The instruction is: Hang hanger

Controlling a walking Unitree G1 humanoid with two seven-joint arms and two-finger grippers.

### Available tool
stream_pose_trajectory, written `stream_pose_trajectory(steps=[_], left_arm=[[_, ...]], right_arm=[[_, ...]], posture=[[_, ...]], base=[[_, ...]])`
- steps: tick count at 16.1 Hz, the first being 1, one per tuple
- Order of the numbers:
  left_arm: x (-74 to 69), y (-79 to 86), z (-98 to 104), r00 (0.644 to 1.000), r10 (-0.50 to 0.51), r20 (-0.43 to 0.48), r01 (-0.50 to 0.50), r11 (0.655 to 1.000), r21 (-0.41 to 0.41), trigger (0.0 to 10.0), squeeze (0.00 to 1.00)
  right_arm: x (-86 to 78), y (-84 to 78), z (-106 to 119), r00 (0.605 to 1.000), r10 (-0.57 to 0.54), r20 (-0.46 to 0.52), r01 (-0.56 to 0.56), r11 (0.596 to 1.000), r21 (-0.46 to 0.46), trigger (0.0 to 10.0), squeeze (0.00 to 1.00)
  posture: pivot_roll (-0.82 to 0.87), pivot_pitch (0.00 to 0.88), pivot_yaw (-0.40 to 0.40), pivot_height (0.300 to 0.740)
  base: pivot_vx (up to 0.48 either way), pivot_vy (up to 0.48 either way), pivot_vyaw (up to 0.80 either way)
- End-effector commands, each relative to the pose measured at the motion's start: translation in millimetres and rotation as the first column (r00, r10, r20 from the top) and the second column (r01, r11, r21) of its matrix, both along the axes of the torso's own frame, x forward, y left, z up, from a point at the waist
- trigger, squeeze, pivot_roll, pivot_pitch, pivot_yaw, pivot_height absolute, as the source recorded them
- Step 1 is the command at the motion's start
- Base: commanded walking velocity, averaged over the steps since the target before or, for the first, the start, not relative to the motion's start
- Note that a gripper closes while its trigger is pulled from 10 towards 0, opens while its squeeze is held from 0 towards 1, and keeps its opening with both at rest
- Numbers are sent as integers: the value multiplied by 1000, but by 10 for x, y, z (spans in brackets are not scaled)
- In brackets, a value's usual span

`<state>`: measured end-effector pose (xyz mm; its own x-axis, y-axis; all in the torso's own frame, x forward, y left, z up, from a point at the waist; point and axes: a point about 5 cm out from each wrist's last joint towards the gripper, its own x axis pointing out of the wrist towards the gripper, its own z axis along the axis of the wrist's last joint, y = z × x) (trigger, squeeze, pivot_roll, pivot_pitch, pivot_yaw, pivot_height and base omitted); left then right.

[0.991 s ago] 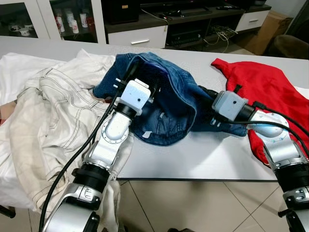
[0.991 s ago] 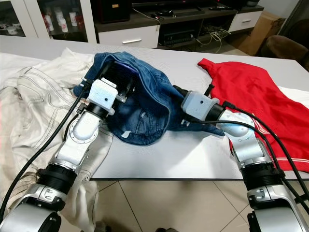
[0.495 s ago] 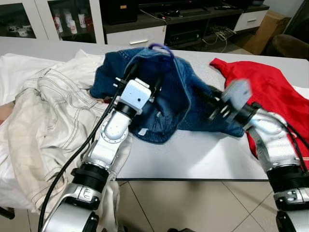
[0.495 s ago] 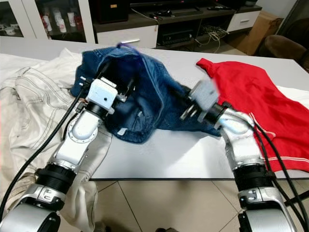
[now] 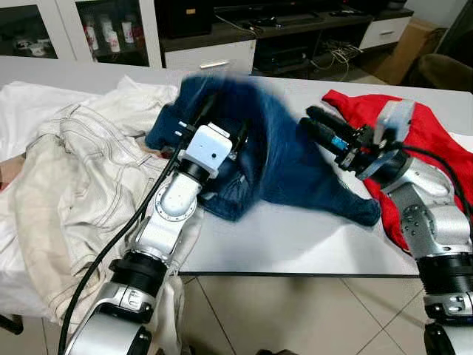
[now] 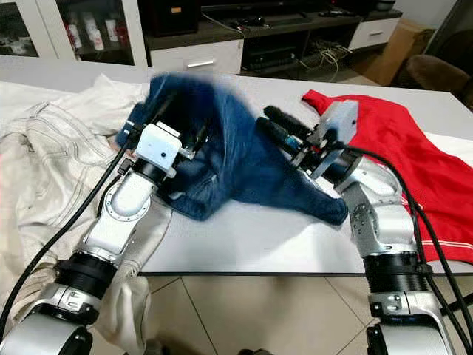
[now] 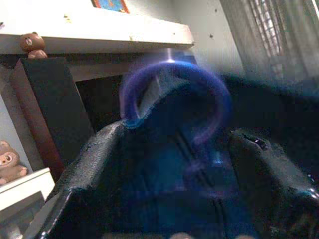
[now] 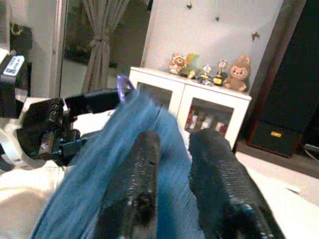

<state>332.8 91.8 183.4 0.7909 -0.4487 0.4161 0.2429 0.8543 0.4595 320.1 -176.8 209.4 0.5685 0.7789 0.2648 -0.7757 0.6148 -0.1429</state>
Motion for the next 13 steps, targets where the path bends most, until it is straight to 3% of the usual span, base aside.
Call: stream_pose_trajectory(steps=[1,2,3,7,10,13], left_arm=[[-10,-36,-43,1000,-14,-20,15,1000,18,10000,0],[-17,-37,-51,1000,-16,-23,16,1000,19,10000,0],[-23,-42,-59,1000,-18,-25,19,1000,20,10000,0],[-23,-54,-61,999,-22,-27,23,1000,19,10000,0],[-26,-56,-66,999,-25,-29,26,999,21,10000,0],[-21,-69,-62,999,-27,-28,28,999,21,10000,0]], right_arm=[[-2,-54,80,1000,-10,15,10,999,36,10000,592],[2,-63,111,999,-24,21,23,998,52,10000,467],[-2,-51,120,999,-32,26,31,998,46,10000,0],[-8,16,213,996,-74,57,71,996,58,10000,0],[-134,267,375,994,9,110,-16,998,57,10000,0],[-164,527,376,994,64,87,-69,997,45,10000,0]], posture=[[159,0,-72,740],[160,0,-71,740],[159,0,-70,740],[158,0,-67,740],[155,0,-66,740],[155,0,-66,740]], base=[[0,0,0],[0,0,0],[0,0,0],[0,0,0],[0,0,0],[0,0,0]])
